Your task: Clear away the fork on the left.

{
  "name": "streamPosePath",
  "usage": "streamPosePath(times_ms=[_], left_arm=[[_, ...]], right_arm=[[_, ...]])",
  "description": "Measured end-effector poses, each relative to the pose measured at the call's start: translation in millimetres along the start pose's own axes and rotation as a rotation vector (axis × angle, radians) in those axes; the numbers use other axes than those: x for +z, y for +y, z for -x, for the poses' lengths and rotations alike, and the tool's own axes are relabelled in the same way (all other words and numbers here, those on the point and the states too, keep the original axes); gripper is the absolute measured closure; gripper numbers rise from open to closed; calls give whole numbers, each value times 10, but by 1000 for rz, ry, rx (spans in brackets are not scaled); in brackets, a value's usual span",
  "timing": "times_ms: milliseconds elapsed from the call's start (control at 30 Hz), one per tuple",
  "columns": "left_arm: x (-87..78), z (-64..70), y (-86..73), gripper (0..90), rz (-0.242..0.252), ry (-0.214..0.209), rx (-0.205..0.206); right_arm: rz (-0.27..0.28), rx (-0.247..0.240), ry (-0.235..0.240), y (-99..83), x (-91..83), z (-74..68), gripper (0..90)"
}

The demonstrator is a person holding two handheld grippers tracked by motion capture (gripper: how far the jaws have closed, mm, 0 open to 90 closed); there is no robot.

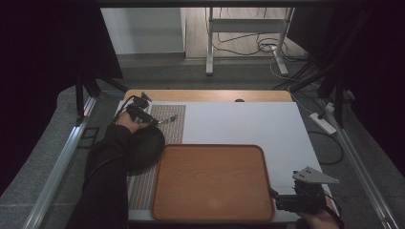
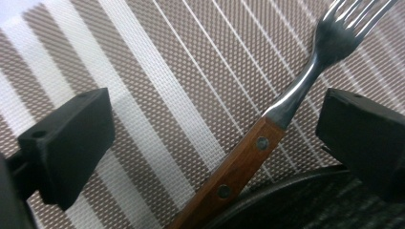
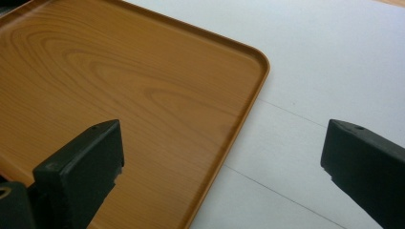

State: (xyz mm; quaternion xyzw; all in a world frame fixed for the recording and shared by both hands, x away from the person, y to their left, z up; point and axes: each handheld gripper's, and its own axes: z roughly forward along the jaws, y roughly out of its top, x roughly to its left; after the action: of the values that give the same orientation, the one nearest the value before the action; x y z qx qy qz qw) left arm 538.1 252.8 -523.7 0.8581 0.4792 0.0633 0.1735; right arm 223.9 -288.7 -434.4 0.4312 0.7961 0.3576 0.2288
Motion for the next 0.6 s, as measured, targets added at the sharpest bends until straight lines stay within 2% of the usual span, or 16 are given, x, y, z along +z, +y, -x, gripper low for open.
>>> streamPosePath(times_ms=[100, 200, 267, 367, 467, 533, 600], left_arm=[[2, 23, 18, 104, -11, 6, 17], [-38, 21, 27, 194, -20, -7, 48], [-68, 14, 17, 317, -20, -9, 58], [-100, -25, -15, 437, -12, -20, 67], [-131, -98, -65, 622, -4, -43, 72], [-138, -147, -97, 647, 8, -65, 80], [-141, -166, -119, 681, 18, -62, 94]], right_arm=[[0, -1, 1, 0, 0, -1, 13], [0, -4, 2, -1, -1, -3, 13], [0, -5, 3, -1, -2, -4, 13], [-2, -7, 4, -1, -1, -4, 13], [-1, -10, 6, -2, 1, -7, 13], [-1, -10, 6, -2, 1, -9, 13], [-2, -9, 5, -2, 1, -7, 13]])
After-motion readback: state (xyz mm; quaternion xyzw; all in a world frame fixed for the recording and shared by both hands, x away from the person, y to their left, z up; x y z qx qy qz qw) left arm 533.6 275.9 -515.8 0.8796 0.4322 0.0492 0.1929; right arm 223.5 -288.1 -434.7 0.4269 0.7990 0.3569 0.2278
